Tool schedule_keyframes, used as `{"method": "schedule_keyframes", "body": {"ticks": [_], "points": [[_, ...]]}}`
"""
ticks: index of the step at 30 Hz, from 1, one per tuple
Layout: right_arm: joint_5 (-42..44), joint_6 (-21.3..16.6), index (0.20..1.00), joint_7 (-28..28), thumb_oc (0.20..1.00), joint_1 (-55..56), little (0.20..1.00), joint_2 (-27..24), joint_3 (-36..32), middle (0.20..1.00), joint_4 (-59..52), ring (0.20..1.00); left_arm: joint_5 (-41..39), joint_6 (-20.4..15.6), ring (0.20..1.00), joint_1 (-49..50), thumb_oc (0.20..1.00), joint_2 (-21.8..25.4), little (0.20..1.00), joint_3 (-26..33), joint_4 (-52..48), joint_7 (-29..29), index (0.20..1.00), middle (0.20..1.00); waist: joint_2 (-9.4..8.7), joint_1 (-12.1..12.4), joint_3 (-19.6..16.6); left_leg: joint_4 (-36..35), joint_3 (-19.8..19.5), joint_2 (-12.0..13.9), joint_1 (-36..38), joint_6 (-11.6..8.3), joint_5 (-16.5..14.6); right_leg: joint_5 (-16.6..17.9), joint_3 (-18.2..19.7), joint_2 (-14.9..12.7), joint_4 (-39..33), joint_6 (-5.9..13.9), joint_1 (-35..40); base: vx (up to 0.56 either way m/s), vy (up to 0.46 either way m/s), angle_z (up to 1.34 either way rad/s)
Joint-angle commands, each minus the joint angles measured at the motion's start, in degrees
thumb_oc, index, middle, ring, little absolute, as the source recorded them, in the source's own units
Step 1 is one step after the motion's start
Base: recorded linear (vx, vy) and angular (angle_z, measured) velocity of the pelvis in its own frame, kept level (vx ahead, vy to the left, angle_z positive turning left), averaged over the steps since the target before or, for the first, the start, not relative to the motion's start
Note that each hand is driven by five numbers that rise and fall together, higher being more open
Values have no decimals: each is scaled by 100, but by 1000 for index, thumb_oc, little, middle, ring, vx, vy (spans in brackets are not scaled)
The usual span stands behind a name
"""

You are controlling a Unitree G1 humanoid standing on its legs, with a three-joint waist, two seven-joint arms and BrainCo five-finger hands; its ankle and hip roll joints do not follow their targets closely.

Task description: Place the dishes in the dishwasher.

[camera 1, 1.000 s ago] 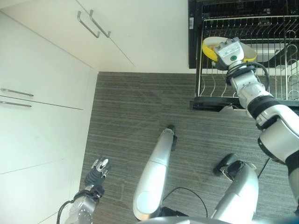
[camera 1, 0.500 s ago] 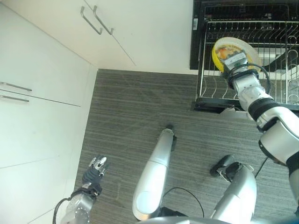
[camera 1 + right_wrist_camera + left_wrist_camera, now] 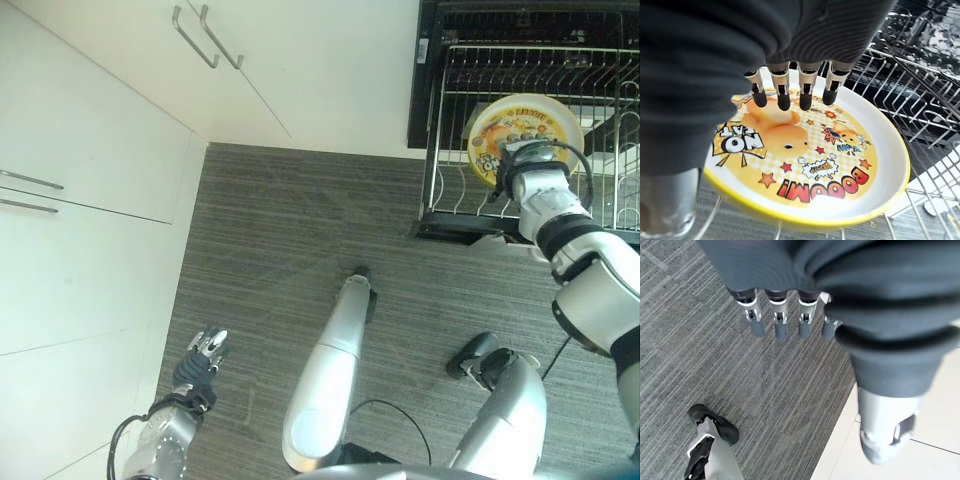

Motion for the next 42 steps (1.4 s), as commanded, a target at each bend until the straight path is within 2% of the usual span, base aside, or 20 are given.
{"method": "schedule_keyframes", "body": {"ticks": [1, 5, 7, 10, 15, 16, 17, 18, 19, 25, 29, 30, 31, 32, 34, 35, 37, 39, 40, 42], "points": [[1942, 181, 1000, -889, 1000, 186, 1000, -264, -735, 1000, -214, 1000, -19, -80, 1000, 57, 1000, 375, 1000, 131, -52, 118, 1000, 1000, 14, 174, 218, -389, -127, 387, 212, -129, 259, 245, 421, 156, -85, 142, 125, -20, 39, 1], [3006, 50, 1000, -1092, 1000, 299, 1000, -421, -1155, 1000, -497, 1000, 25, -125, 1000, 132, 1000, 305, 1000, 162, -111, 169, 1000, 1000, -45, 125, 218, -592, -97, 432, 341, -134, 332, 295, 359, 187, -267, 124, 280, 6, 36, -1], [4051, 132, 1000, -1466, 1000, 559, 1000, -715, -1633, 1000, -1205, 1000, 67, -120, 1000, 275, 1000, 329, 1000, 301, -272, 276, 1000, 1000, -198, 80, 219, -744, -110, 503, 451, -130, 381, 336, 278, 243, -429, 129, 454, 39, -56, -2], [4888, 118, 1000, -1794, 1000, 1164, 1000, -981, -2380, 1000, -2557, 1000, 246, -88, 1000, 434, 1000, 299, 1000, 527, -494, 459, 1000, 1000, -433, -5, 219, -919, -120, 620, 584, -111, 433, 401, 168, 344, -634, 135, 680, 48, -97, -4], [4794, 174, 1000, -1836, 1000, 2292, 1000, -1107, -3472, 1000, -4354, 1000, 426, -5, 1000, 539, 1000, 164, 1000, 665, -828, 835, 1000, 1000, -685, -210, 219, -1114, -62, 727, 822, -83, 455, 474, 114, 486, -931, 155, 980, 25, -41, -12], [4866, 131, 1000, -1947, 1000, 3194, 1000, -1033, -4065, 1000, -5358, 1000, 563, -8, 1000, 540, 1000, 21, 1000, 707, -974, 1139, 1000, 1000, -847, -383, 217, -1270, 8, 777, 1041, -58, 472, 551, 115, 572, -1195, 167, 1213, -65, -3, -15], [4862, 52, 1000, -1930, 1000, 3505, 1000, -953, -4279, 1000, -5700, 1000, 630, -32, 1000, 504, 1000, -33, 1000, 720, -1008, 1249, 1000, 1000, -911, -451, 219, -1418, 48, 792, 1077, -17, 656, 738, 74, 609, -1417, 119, 1281, 13, -21, -9], [4932, -86, 1000, -1902, 1000, 3763, 1000, -858, -4408, 1000, -5913, 1000, 686, -46, 1000, 496, 1000, -76, 1000, 720, -1038, 1332, 1000, 1000, -963, -499, 215, -1415, 85, 821, 1240, -38, 492, 655, 73, 620, -1496, 186, 1457, -73, -9, -16], [5000, -155, 1000, -1790, 1000, 4031, 1000, -801, -4588, 1000, -6240, 1000, 749, -79, 1000, 453, 1000, -116, 1000, 702, -1076, 1430, 1000, 1000, -1012, -575, 218, -1551, 155, 825, 1306, 1, 659, 858, 24, 631, -1735, 132, 1552, 5, 1, -21], [5093, -152, 1000, -1016, 1000, 5069, 1000, -780, -5094, 1000, -7119, 1000, 941, -248, 1000, 353, 1000, -370, 1000, 597, -972, 1787, 1000, 1000, -1203, -888, 20, -1937, 524, 816, 1924, -61, 622, 1226, -39, 686, -2773, 181, 2334, 12, 108, -20], [5349, -811, 1000, -591, 1000, 5974, 1000, -601, -5555, 1000, -7579, 1000, 1271, -484, 1000, 231, 1000, -530, 1000, 637, -473, 1753, 1000, 1000, -1428, -1183, -261, -2496, 827, 738, 2628, -90, 634, 1669, -125, 822, -3839, 264, 3198, 83, 96, -9], [5365, -945, 1000, -577, 1000, 6146, 1000, -564, -5666, 1000, -7667, 1000, 1356, -507, 1000, 221, 1000, -556, 1000, 633, -382, 1708, 1000, 1000, -1453, -1230, -317, -2638, 879, 705, 2772, -88, 649, 1748, -129, 852, -4032, 285, 3356, 55, 135, -23], [5293, -1416, 1000, -578, 1000, 6456, 1000, -396, -5900, 1000, -7873, 1000, 1557, -569, 1000, 241, 1000, -603, 1000, 587, -165, 1637, 1000, 1000, -1478, -1327, -448, -3068, 1066, 699, 3212, -82, 700, 2115, -159, 836, -4121, 349, 3512, 6, 103, -30], [5052, -1596, 1000, -585, 1000, 6493, 1000, -355, -5939, 1000, -7926, 1000, 1613, -620, 1000, 257, 1000, -612, 1000, 589, -83, 1604, 1000, 1000, -1470, -1324, -470, -3220, 1160, 724, 3363, -78, 733, 2147, -269, 840, -4065, 367, 3528, -31, 108, -38], [4958, -1692, 1000, -457, 1000, 6556, 1000, -427, -5945, 1000, -8062, 1000, 1695, -684, 1000, 292, 1000, -613, 1000, 679, 127, 1620, 1000, 1000, -1401, -1336, -573, -3650, 1437, 787, 3827, -39, 848, 2092, -611, 932, -3919, 381, 3654, -39, 18, -87], [5316, -1734, 1000, -397, 1000, 6694, 1000, -412, -6012, 1000, -8026, 1000, 1631, -698, 1000, 285, 1000, -635, 1000, 853, 454, 1638, 1000, 1000, -1308, -1430, -763, -4126, 1755, 730, 4361, 12, 998, 1859, -849, 1348, -3960, 310, 3945, -7, -107, -110], [5470, -1855, 1000, -531, 1000, 6703, 1000, -372, -6021, 1000, -7880, 1000, 1599, -675, 1000, 257, 1000, -661, 1000, 909, 598, 1648, 1000, 1000, -1253, -1426, -849, -4163, 1844, 690, 4501, -22, 1026, 1728, -1045, 1449, -4406, 202, 4222, -4, -250, -80], [5614, -1983, 1000, -692, 1000, 6732, 1000, -200, -6052, 1000, -7757, 1000, 1554, -601, 1000, 271, 1000, -815, 1000, 1015, 747, 1825, 1000, 1000, -1046, -1518, -984, -4077, 1856, 639, 4624, -58, 1056, 1583, -817, 1612, -4613, 58, 4441, 24, -210, -39], [5344, -2084, 200, -842, 200, 6814, 200, -128, -6105, 200, -7764, 200, 1606, -549, 1000, 305, 1000, -986, 1000, 1058, 818, 1843, 1000, 1000, -947, -1576, -1019, -3851, 1872, 617, 4568, -118, 1098, 1487, -685, 1688, -4629, -43, 4546, 19, -91, -28], [4952, -1970, 200, -827, 200, 6730, 200, -199, -6062, 200, -7814, 200, 1628, -579, 1000, 346, 1000, -1216, 1000, 1038, 932, 1828, 1000, 1000, -819, -1569, -967, -2727, 1536, 684, 4156, -398, 1658, 1370, -555, 1805, -4713, -280, 4858, 18, -30, -5]]}}
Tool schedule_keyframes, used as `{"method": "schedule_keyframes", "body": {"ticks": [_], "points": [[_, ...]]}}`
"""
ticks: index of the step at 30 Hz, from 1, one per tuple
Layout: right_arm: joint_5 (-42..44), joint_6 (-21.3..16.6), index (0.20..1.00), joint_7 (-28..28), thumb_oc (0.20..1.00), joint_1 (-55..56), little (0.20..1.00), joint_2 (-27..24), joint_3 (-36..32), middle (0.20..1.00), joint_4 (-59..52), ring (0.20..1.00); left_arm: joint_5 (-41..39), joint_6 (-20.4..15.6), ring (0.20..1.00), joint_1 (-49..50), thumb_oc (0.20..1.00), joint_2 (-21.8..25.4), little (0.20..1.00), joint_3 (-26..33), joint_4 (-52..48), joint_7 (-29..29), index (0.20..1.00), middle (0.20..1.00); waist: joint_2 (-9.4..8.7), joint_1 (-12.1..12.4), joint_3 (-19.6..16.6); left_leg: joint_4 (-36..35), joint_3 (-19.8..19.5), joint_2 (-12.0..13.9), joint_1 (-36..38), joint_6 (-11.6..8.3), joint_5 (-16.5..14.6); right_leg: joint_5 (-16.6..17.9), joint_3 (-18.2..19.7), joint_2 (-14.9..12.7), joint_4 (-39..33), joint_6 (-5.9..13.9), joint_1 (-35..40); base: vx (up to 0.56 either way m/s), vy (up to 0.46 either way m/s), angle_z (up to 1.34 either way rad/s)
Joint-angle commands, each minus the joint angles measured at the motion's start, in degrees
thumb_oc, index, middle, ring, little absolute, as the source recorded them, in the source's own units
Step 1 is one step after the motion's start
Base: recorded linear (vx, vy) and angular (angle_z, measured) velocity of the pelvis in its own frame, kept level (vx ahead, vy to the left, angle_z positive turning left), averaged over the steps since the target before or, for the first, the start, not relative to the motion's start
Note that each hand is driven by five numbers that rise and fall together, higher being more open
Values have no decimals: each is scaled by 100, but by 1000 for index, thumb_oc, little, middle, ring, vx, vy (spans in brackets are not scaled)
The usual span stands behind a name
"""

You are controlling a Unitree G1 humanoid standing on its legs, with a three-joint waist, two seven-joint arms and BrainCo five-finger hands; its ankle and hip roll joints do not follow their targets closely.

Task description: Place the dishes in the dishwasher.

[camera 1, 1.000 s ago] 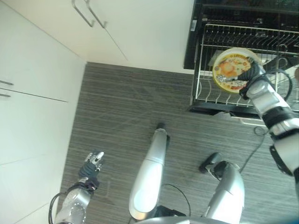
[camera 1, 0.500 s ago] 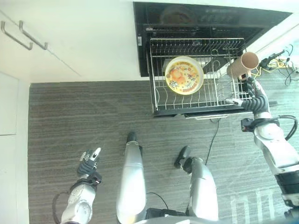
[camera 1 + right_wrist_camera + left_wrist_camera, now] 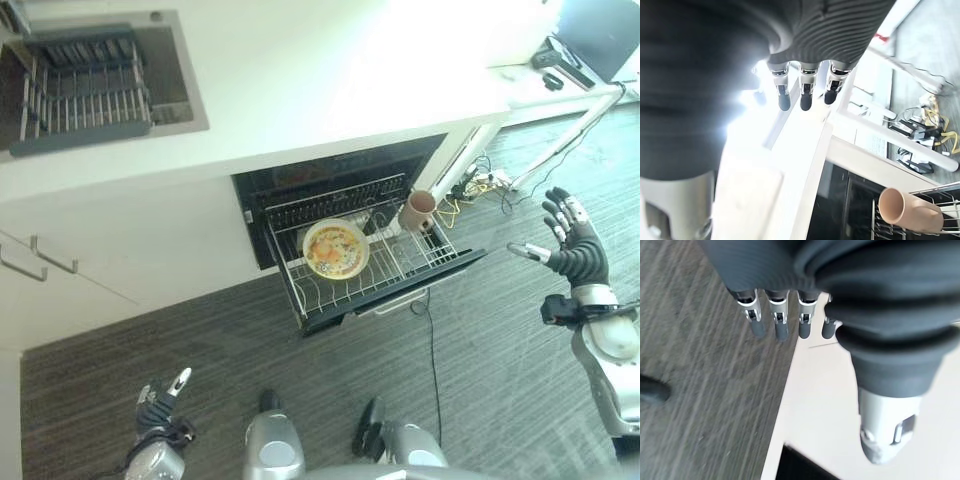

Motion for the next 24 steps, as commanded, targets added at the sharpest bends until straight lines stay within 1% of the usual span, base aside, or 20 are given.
{"method": "schedule_keyframes", "body": {"ticks": [1, 2, 3, 4, 5, 6, 7, 8, 10, 12, 14, 16, 17, 18, 19, 21, 23, 24], "points": [[-464, -217, 200, -46, 200, -694, 200, -454, -175, 200, -345, 200, 176, -129, 1000, 36, 1000, -24, 1000, -171, -121, 184, 1000, 1000, -58, 208, 254, 267, -835, 277, -350, -465, 1141, -32, 506, -21, 201, -69, 384, 106, 132, -7], [-535, -94, 200, -56, 200, -772, 200, -486, -154, 200, -352, 200, 169, -149, 1000, 47, 1000, -79, 1000, -143, -28, 201, 1000, 1000, -18, 199, 200, -233, -828, 532, -233, -469, 1225, -83, 476, -53, 219, -41, 394, 164, 204, -56], [-485, -24, 200, -95, 200, -770, 200, -499, -169, 200, -376, 200, 206, -191, 1000, 36, 1000, -161, 1000, -109, 81, 200, 1000, 1000, 17, 180, 170, -600, -725, 706, -66, -498, 1369, -156, 466, -82, 280, -44, 397, 198, 263, -90], [-233, 150, 200, -179, 200, -623, 200, -509, -312, 200, -374, 200, 379, -303, 1000, -9, 1000, -286, 1000, -74, 288, 207, 1000, 1000, 92, 93, 101, -1100, -619, 955, 111, -570, 1511, -305, 475, -120, 470, -44, 341, 219, 346, -77], [-34, 0, 200, -178, 200, -524, 200, -434, -353, 200, -222, 200, 403, -325, 1000, -39, 1000, -285, 1000, -78, 425, 175, 1000, 1000, 138, 4, 76, -1263, -625, 983, 258, -589, 1378, -360, 501, -190, 653, -12, 225, 212, 371, -31], [106, -76, 200, -204, 200, -422, 200, -357, -407, 200, -193, 200, 407, -331, 1000, -56, 1000, -271, 1000, -84, 501, 169, 1000, 1000, 147, -45, 69, -1216, -547, 944, 300, -593, 1334, -373, 531, -248, 733, 16, 177, 155, 269, 0], [224, -112, 200, -199, 200, -292, 200, -290, -482, 200, -198, 200, 408, -274, 1000, -60, 1000, -241, 1000, -75, 501, 176, 1000, 1000, 145, -63, 74, -1092, -600, 882, 273, -586, 1266, -368, 607, -317, 778, 71, 168, 135, 192, -1], [472, -154, 200, -156, 200, -90, 200, -213, -599, 200, -226, 200, 396, -172, 1000, -44, 1000, -184, 1000, -29, 483, 139, 1000, 1000, 151, -119, 101, -907, -573, 862, 202, -599, 1189, -347, 640, -422, 809, 118, 170, 111, 146, -12], [589, -176, 200, -210, 200, 85, 200, 2, -657, 200, -139, 200, 500, -102, 1000, -38, 1000, -75, 1000, 3, 508, 23, 1000, 1000, 174, -163, 129, -752, -449, 820, 160, -583, 1068, -262, 631, -575, 825, 238, 151, 90, 134, -3], [591, -220, 200, -202, 200, 133, 200, 99, -656, 200, 7, 200, 451, -47, 1000, -31, 1000, -12, 1000, 11, 492, 21, 1000, 1000, 189, -155, 150, -708, -425, 802, 145, -582, 1040, -201, 614, -638, 790, 300, 147, 52, 82, 6], [824, -366, 200, -309, 200, 34, 200, 238, -602, 200, 365, 200, 467, 56, 1000, -52, 1000, 75, 1000, 23, 432, 49, 1000, 1000, 186, -49, 193, -624, -518, 778, 36, -592, 1019, -76, 584, -702, 652, 400, 163, 22, 0, 14], [1085, -495, 200, -445, 200, -179, 200, 339, -546, 200, 693, 200, 556, 84, 1000, -105, 1000, 107, 1000, -39, 471, 44, 1000, 1000, 182, 46, 253, -538, -619, 782, -76, -610, 1021, 17, 539, -739, 543, 440, 175, 10, -34, 24], [1329, -436, 200, -354, 200, -422, 200, 490, -460, 200, 1077, 200, 536, 106, 1000, -117, 1000, 94, 1000, -118, 530, 44, 1000, 1000, 237, 140, 330, -355, -747, 798, -251, -636, 1000, 48, 480, -785, 526, 448, 168, 24, -14, 15], [1343, -431, 200, -323, 200, -440, 200, 497, -427, 200, 1130, 200, 532, 100, 1000, -116, 1000, 91, 1000, -124, 547, 37, 1000, 1000, 242, 153, 334, -324, -765, 801, -275, -638, 993, 44, 475, -796, 535, 451, 164, 55, 3, 14], [1382, -324, 200, -141, 200, -528, 200, 508, -316, 200, 1310, 200, 510, 101, 1000, -108, 1000, 79, 1000, -155, 573, 33, 1000, 1000, 262, 204, 383, -186, -843, 810, -384, -644, 965, 32, 443, -855, 615, 455, 121, 54, -2, 11], [1476, -307, 200, 27, 200, -573, 200, 491, -222, 200, 1432, 200, 512, 81, 1000, -94, 1000, 69, 1000, -172, 599, 17, 1000, 1000, 265, 246, 424, -56, -896, 817, -489, -644, 947, 22, 426, -897, 711, 447, 66, 61, -15, 6], [1731, -310, 200, 166, 200, -662, 200, 510, -110, 200, 1596, 200, 540, 52, 1000, -105, 1000, 88, 1000, -208, 629, -51, 1000, 1000, 280, 294, 490, 101, -1008, 803, -670, -653, 933, 4, 432, -949, 864, 431, -61, 30, -16, 10], [2044, -257, 200, 248, 200, -730, 200, 529, -72, 200, 1675, 200, 535, 36, 1000, -124, 1000, 106, 1000, -248, 642, -70, 1000, 1000, 293, 311, 524, 156, -1056, 790, -745, -658, 931, -6, 435, -968, 934, 417, -123, 10, -2, 18]]}}
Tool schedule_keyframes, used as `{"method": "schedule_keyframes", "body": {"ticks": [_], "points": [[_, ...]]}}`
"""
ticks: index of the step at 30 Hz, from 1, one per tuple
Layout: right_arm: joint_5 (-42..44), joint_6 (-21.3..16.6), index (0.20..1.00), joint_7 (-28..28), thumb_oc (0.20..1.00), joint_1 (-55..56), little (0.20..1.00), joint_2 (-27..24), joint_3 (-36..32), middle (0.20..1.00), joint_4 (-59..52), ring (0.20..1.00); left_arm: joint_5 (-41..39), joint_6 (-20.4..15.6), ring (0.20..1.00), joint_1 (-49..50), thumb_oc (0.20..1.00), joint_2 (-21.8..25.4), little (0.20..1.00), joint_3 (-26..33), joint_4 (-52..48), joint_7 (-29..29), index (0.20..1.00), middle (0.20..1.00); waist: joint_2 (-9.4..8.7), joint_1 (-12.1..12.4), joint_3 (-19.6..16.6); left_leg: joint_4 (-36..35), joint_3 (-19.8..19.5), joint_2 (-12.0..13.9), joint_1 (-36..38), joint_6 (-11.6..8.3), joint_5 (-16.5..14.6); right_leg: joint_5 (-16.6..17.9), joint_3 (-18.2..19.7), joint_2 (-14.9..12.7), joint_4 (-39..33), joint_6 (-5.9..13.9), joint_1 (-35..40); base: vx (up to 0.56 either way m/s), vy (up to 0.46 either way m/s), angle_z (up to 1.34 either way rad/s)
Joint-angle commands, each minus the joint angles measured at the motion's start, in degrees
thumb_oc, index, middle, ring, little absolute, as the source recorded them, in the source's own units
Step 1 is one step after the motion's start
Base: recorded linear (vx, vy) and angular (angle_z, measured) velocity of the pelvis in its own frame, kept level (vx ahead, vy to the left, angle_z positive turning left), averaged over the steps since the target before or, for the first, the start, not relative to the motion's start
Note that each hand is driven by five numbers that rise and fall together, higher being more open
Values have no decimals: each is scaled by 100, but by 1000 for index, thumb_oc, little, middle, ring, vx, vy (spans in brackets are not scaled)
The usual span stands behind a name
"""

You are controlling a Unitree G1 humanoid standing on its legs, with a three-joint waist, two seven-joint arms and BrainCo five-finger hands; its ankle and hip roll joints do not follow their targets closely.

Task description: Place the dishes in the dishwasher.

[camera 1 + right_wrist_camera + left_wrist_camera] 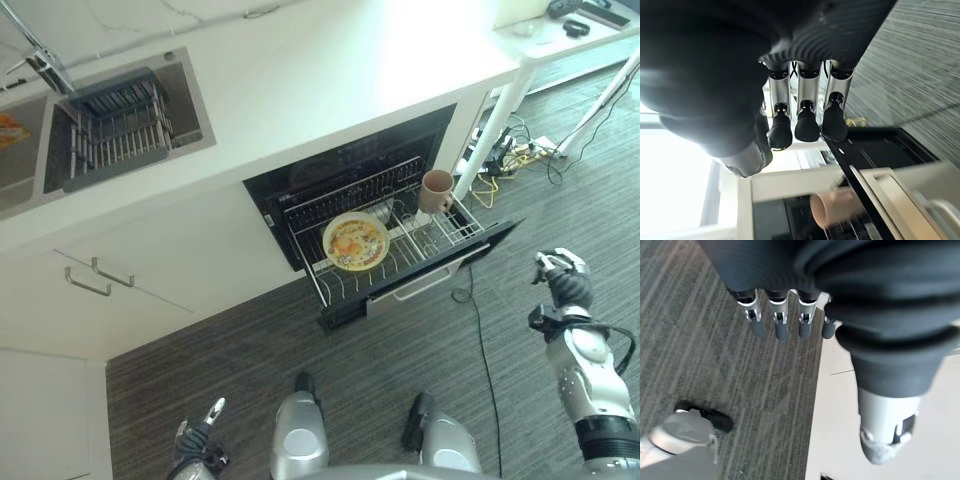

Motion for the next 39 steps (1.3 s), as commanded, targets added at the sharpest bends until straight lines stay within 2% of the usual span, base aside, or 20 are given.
{"method": "schedule_keyframes", "body": {"ticks": [1, 5, 7, 11, 19, 25, 28, 29, 31, 32, 33, 34, 36, 37, 39], "points": [[915, -128, 200, 344, 200, -233, 200, -47, -156, 200, -151, 200, 137, -239, 1000, 41, 1000, 342, 1000, -192, -104, -77, 1000, 1000, -99, 61, -65, -133, -572, 379, -302, -412, 879, 431, 262, -538, -190, 423, 393, 1, 1, 16], [1998, -90, 200, 434, 200, -511, 200, 122, -29, 200, 501, 200, -97, -352, 1000, -61, 1000, 410, 1000, -339, -74, -114, 1000, 1000, -27, 124, 12, -98, -689, 318, -475, -421, 913, 423, 251, -606, -55, 404, 200, -18, 18, 13], [2476, -207, 200, 453, 200, -707, 200, 171, -10, 200, 1005, 200, -226, -431, 1000, -89, 1000, 425, 1000, -436, -90, -151, 1000, 1000, 36, 177, 48, -115, -750, 270, -531, -418, 933, 436, 228, -663, -4, 410, 116, -1, 35, 12], [3071, -220, 200, 402, 200, -971, 200, 174, -24, 200, 1695, 200, -341, -417, 1000, -139, 1000, 476, 1000, -575, -140, -151, 1000, 1000, 118, 254, 90, -128, -849, 187, -615, -415, 949, 452, 201, -756, 94, 420, -26, 1, 36, 9], [3719, -6, 200, 342, 200, -1752, 200, 39, 194, 200, 3173, 200, -442, -428, 1000, -216, 1000, 525, 1000, -923, -152, -277, 1000, 1000, 270, 438, 208, 11, -1012, -10, -818, -366, 872, 458, 240, -1046, 467, 439, -434, 0, 47, 13], [4022, 363, 200, 674, 200, -2319, 200, -279, 49, 200, 4280, 200, -598, -416, 1000, -326, 1000, 570, 1000, -1188, -244, -385, 1000, 1000, 450, 538, 236, -113, -1011, -126, -868, -339, 921, 488, 250, -1189, 562, 492, -651, -37, 37, 6], [4294, 515, 200, 811, 200, -2537, 200, -282, 64, 200, 4583, 200, -612, -361, 1000, -415, 1000, 662, 1000, -1238, -225, -350, 1000, 1000, 485, 574, 245, -291, -924, -135, -807, -337, 979, 519, 247, -1247, 576, 553, -714, -68, -78, 6], [4215, 691, 200, 856, 200, -2607, 200, -298, 65, 200, 4735, 200, -579, -405, 1000, -408, 1000, 617, 1000, -1215, -164, -392, 1000, 1000, 547, 552, 176, -516, -735, -115, -645, -327, 1056, 502, 198, -1229, 548, 544, -682, -22, -27, 4], [4171, 840, 200, 779, 200, -2552, 200, -412, 34, 200, 4734, 200, -484, -329, 1000, -401, 1000, 592, 1000, -1249, -279, -447, 1000, 1000, 575, 494, 160, -199, -599, -118, -700, -393, 996, 511, 159, -1249, 454, 500, -548, -1, 9, 6], [4152, 916, 200, 802, 200, -2522, 200, -533, 8, 200, 4781, 200, -486, -311, 1000, -368, 1000, 599, 1000, -1370, -362, -435, 1000, 1000, 649, 489, 194, 85, -789, -108, -898, -574, 1330, 440, 141, -1202, 435, 459, -420, 46, 139, 7], [4158, 962, 200, 799, 200, -2553, 200, -620, 17, 200, 4819, 200, -486, -334, 1000, -354, 1000, 573, 1000, -1540, -365, -394, 1000, 1000, 739, 545, 177, -194, -1007, -120, -1112, -693, 1693, 373, 108, -1175, 404, 488, -299, 110, 189, 29], [4131, 998, 200, 855, 200, -2609, 200, -656, 22, 200, 4927, 200, -429, -340, 1000, -378, 1000, 543, 1000, -1549, -257, -439, 1000, 1000, 771, 574, 152, -522, -915, 2, -1078, -709, 1732, 182, 44, -1211, 491, 530, -218, 116, 196, 35], [4028, 890, 200, 1042, 200, -2774, 200, -600, 44, 200, 5304, 200, -154, -439, 1000, -514, 1000, 484, 1000, -1416, 165, -593, 1000, 1000, 681, 636, 216, -439, -1011, -61, -1122, -599, 1427, 160, 104, -1298, 765, 518, -355, 137, 123, 21], [3886, 957, 200, 941, 200, -2909, 200, -601, 109, 200, 5239, 200, -147, -321, 1000, -654, 1000, 519, 1000, -1404, 169, -530, 1000, 1000, 628, 628, 266, -271, -980, -134, -1163, -539, 1308, 28, 173, -1309, 862, 491, -371, 136, 132, -12], [3883, 973, 200, 1050, 200, -2909, 200, -630, 126, 200, 5311, 200, -249, -221, 1000, -730, 1000, 581, 1000, -1406, 88, -461, 1000, 1000, 604, 651, 270, -329, -884, -142, -1122, -481, 1245, 84, 143, -1374, 870, 503, -415, 55, 88, -28]]}}
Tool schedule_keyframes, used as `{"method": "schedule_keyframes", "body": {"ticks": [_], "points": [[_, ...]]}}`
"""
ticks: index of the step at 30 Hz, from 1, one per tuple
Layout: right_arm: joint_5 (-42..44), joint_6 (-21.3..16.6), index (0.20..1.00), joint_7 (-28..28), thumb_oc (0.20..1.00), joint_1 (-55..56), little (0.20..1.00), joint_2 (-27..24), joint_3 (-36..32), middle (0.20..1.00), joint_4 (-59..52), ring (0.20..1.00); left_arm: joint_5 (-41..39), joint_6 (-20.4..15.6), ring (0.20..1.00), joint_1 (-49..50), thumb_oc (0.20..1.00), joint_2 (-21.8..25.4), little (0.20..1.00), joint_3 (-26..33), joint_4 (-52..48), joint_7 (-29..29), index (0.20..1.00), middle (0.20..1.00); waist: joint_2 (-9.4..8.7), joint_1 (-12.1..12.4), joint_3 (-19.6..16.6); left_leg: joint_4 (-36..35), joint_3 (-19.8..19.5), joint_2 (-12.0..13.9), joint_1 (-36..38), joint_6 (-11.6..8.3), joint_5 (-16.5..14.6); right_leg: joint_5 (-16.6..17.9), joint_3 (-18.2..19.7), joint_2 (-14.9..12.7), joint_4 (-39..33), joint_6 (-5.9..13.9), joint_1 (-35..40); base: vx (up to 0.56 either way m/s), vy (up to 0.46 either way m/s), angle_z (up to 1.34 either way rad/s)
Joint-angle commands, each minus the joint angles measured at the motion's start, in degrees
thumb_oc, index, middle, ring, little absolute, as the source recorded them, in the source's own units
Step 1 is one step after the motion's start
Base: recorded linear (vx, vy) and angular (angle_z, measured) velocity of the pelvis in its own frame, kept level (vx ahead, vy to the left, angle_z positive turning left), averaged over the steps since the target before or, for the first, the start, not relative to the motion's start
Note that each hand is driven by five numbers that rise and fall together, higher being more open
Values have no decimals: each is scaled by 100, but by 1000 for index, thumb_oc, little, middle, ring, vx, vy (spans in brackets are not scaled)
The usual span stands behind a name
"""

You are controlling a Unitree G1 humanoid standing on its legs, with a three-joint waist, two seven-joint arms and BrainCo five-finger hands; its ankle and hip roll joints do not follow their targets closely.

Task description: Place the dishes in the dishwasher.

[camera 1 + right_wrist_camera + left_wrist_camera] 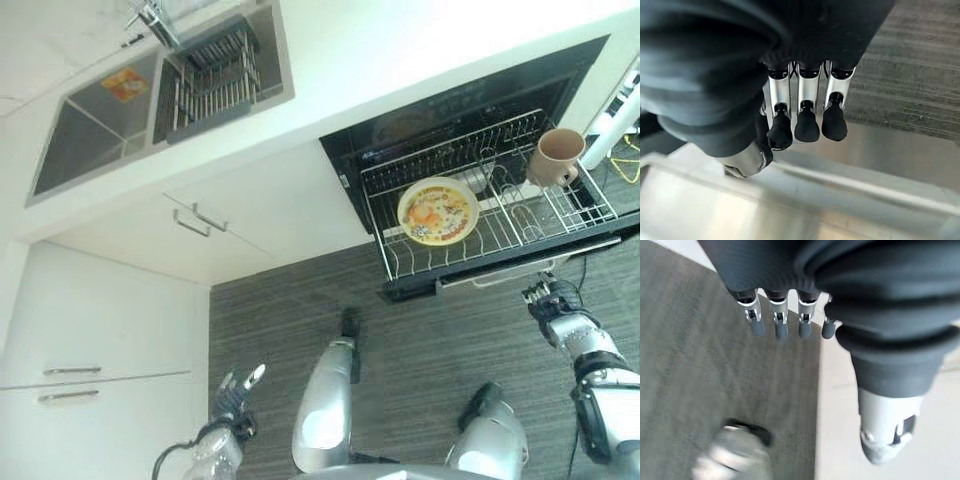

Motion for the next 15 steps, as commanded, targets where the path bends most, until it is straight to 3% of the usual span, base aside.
{"method": "schedule_keyframes", "body": {"ticks": [1, 7, 15], "points": [[-93, -16, 200, 441, 200, -294, 200, -66, -110, 200, 46, 200, 35, -1, 1000, -45, 1000, 558, 1000, 102, -571, 1, 1000, 1000, -263, 265, -55, -208, 141, 88, 17, -47, 663, 724, 293, -314, -139, 277, 107, -1, 19, -24], [55, 38, 200, 388, 200, -928, 200, -388, -6, 200, 88, 200, -195, 193, 1000, -34, 1000, 1000, 1000, -10, -1148, 103, 1000, 1000, -308, 570, 13, -196, 9, 16, -197, 29, 631, 996, 62, -310, -743, 392, 400, 28, -50, 16], [-260, 220, 200, 240, 200, -1695, 200, -833, 223, 200, 192, 200, -133, 304, 1000, 138, 1000, 1261, 1000, 47, -1351, -93, 1000, 1000, -344, 972, -120, 95, -85, -91, -626, 17, 432, 848, -264, -208, -1349, 456, 1065, 136, -51, 19]]}}
